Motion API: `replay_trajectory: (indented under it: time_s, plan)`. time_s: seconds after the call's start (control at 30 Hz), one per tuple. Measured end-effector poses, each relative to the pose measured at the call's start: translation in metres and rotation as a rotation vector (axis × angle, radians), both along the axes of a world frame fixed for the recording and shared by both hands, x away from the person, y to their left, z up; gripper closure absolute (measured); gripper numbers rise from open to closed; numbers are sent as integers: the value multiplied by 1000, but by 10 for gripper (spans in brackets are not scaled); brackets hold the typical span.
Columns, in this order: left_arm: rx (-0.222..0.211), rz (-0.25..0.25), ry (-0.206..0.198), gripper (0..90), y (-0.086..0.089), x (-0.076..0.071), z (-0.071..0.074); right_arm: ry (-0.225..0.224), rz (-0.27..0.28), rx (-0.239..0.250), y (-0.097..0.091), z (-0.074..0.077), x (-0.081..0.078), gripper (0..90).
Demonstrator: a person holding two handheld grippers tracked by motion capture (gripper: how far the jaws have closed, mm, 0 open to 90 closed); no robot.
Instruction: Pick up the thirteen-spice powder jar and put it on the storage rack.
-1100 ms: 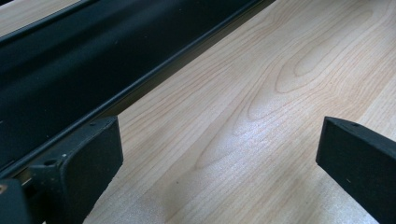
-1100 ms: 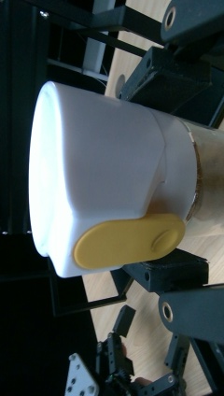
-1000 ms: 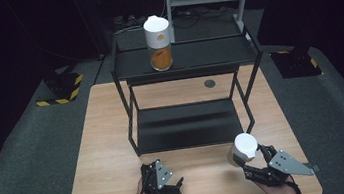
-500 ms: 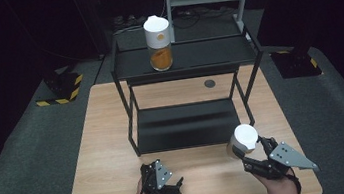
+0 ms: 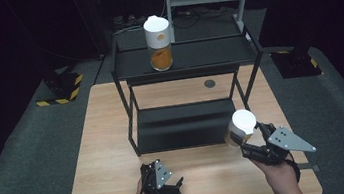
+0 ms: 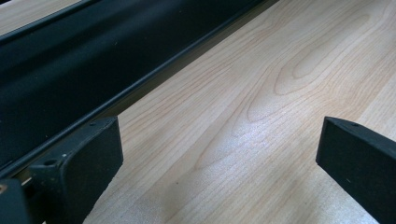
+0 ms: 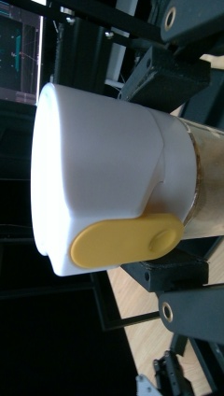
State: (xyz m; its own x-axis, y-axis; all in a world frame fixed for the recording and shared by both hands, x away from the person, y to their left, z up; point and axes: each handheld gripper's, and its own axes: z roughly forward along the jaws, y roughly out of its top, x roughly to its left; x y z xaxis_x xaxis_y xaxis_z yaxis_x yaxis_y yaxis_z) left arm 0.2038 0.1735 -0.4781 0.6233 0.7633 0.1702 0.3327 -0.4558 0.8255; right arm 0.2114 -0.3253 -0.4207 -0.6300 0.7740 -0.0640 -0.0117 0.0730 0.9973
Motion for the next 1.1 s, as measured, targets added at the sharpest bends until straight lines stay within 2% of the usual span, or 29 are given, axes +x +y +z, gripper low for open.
replay_trajectory:
  time_s: [0.9,1.1]
  plan:
    - [-11,-9,5,8,3,1,0,-34,-27,14,3,40,17,298]
    - [-1,-19,-6,8,2,0,0,-49,-28,14,5,47,20,298]
